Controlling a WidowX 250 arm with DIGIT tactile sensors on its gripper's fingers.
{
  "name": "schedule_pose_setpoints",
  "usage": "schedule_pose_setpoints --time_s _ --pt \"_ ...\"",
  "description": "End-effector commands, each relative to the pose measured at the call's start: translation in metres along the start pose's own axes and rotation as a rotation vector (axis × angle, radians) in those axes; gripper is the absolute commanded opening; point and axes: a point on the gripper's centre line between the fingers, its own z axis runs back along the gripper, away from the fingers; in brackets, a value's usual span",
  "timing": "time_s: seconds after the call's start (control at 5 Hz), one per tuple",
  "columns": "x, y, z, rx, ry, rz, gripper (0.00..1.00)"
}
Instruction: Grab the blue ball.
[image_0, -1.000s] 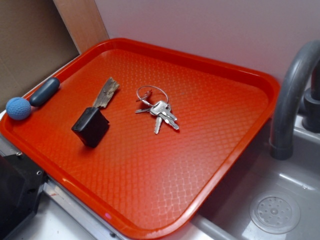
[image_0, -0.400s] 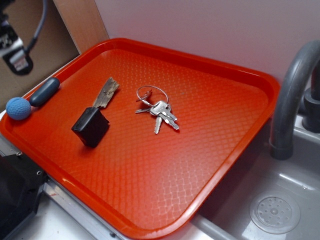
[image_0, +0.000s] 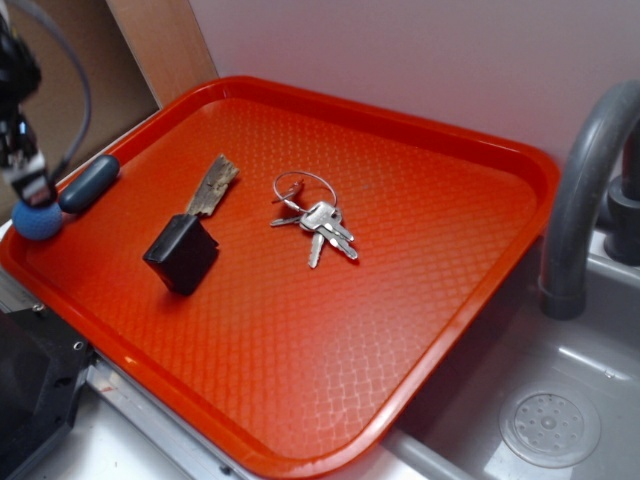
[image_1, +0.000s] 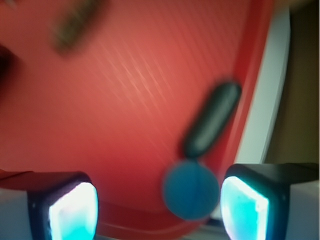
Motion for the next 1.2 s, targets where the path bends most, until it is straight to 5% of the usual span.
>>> schedule_pose_setpoints --time_s 0.0,0.2,0.4,0.8,1.0 --pt "-0.022 0.034 -0.039 0.267 0.15 0.194 1.0" --pt "-0.018 0.028 -0.039 0.248 0.092 0.206 0.0" --pt "-0.02 0.026 -0.035 0.197 0.066 0.213 0.0" --pt "0.0 0.004 0.002 0.185 0.002 0.155 0.0" --pt "0.03 -0.024 0.059 0.127 -0.106 0.132 0.0"
